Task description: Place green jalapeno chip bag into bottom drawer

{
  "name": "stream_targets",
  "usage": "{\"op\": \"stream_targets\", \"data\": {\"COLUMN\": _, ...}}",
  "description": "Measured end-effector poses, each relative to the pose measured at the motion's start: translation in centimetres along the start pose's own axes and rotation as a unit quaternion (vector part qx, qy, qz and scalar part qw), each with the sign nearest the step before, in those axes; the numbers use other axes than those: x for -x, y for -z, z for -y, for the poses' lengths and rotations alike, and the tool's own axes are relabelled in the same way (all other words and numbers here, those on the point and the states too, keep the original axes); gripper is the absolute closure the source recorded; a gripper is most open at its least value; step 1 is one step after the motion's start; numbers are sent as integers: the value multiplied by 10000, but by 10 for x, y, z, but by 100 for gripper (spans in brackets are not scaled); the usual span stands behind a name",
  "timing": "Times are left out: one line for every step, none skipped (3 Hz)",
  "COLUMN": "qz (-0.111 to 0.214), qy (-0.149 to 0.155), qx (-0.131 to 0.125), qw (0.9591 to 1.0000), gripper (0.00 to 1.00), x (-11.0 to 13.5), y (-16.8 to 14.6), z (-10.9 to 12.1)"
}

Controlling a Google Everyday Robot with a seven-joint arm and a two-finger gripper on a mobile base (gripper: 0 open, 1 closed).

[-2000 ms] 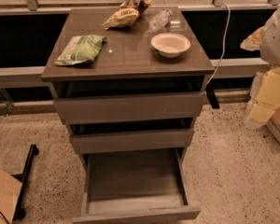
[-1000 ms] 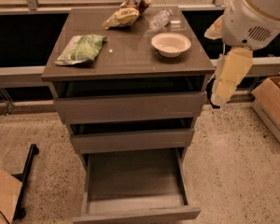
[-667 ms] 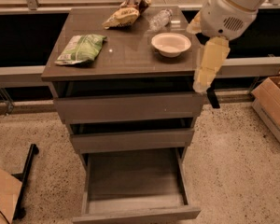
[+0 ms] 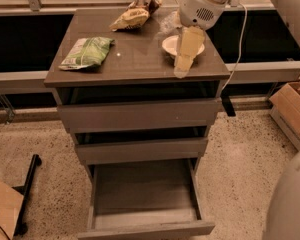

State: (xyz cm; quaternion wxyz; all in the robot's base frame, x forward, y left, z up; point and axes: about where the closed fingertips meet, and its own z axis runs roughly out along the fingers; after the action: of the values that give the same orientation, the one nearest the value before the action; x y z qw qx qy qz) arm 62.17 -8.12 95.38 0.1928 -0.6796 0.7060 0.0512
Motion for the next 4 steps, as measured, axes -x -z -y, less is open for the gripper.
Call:
{"op": "stream_targets", "data": {"qz": 0, "qy": 0, "qx": -2, "qw": 10000, "gripper": 0, "x": 0, "y": 0, "z": 0}}
{"op": "stream_targets", "data": {"qz": 256, "qy": -170, "qx": -129, "qw": 9994, "gripper": 0, "x": 8, "y": -9, "z": 9}}
{"op": "stream_targets", "data": {"qz": 1019, "qy": -522, "qx": -364, "qw": 9928, "gripper": 0, "x": 29, "y": -35, "z": 41}}
{"op": "stream_targets", "data": {"qz": 1797, "qy": -775, "qx": -529, "qw": 9792, "gripper": 0, "x": 47, "y": -57, "z": 73}}
